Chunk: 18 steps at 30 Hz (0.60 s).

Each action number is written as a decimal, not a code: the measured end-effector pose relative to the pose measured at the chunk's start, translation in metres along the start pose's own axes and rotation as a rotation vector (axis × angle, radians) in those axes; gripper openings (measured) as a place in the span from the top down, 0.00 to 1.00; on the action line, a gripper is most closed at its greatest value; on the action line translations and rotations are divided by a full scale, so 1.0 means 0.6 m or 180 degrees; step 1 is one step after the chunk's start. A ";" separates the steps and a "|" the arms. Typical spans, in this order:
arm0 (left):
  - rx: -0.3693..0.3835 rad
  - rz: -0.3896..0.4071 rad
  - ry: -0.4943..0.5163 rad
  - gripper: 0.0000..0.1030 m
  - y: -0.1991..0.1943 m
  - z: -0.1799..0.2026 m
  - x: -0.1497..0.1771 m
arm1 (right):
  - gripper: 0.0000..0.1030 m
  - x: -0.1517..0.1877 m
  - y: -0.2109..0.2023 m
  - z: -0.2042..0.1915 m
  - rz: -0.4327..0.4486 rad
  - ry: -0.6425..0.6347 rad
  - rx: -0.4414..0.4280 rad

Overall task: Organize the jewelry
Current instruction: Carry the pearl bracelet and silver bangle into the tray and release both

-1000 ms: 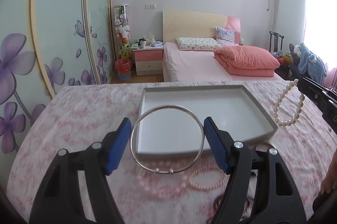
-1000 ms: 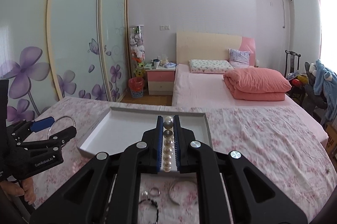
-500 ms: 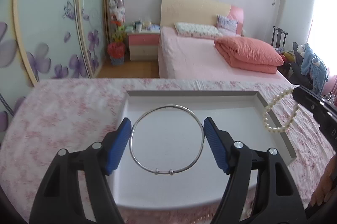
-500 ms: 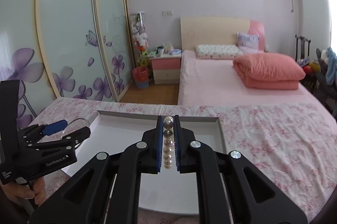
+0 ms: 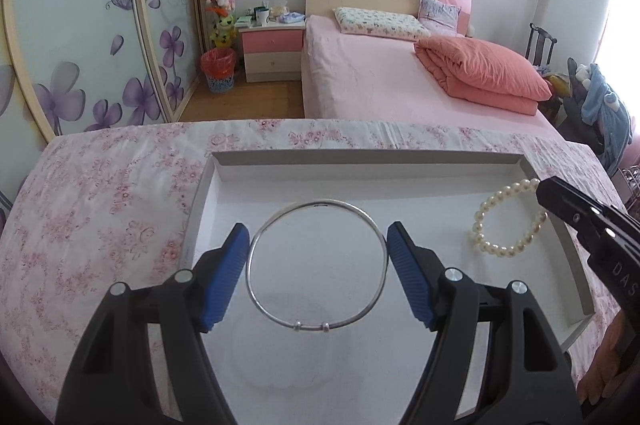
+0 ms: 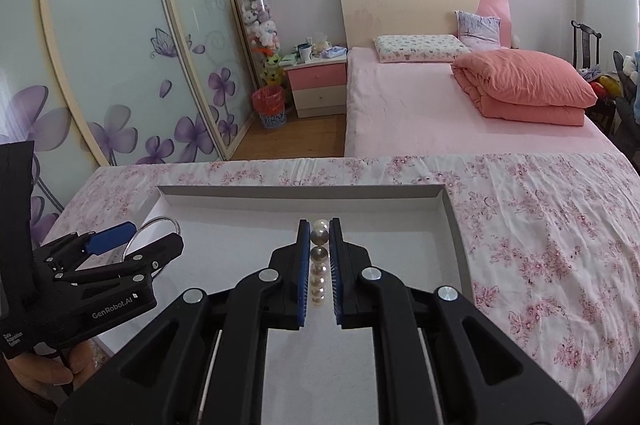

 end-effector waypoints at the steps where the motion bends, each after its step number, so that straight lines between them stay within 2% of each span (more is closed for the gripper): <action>1: 0.0002 -0.0020 -0.0001 0.32 0.002 0.000 0.000 | 0.89 0.000 0.003 0.001 -0.0022 0.0000 0.0014; 3: 0.0014 -0.0069 -0.0014 0.32 0.008 -0.002 0.001 | 0.86 0.002 0.005 0.004 -0.0048 -0.0014 0.0066; 5: 0.0014 -0.0074 -0.0023 0.29 0.010 -0.004 0.001 | 0.66 0.005 0.005 0.009 -0.0052 -0.0015 0.0093; 6: 0.0000 -0.0065 -0.0031 0.27 0.010 -0.007 0.000 | 0.63 0.006 0.001 0.013 -0.0036 0.0000 0.0119; 18: -0.0078 0.0082 -0.0181 0.25 -0.025 -0.039 -0.004 | 0.62 0.004 -0.021 0.028 0.0051 0.0024 0.0197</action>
Point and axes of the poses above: each gripper's, at about its wrist camera, not at the fingertips, and y roughly the way its jaws point, z to its right, x to its underside, the point moved 7 cm from there along y, roughly the way its jaws point, and after that the axes turned 1 degree about -z, right-handed, at the moved point
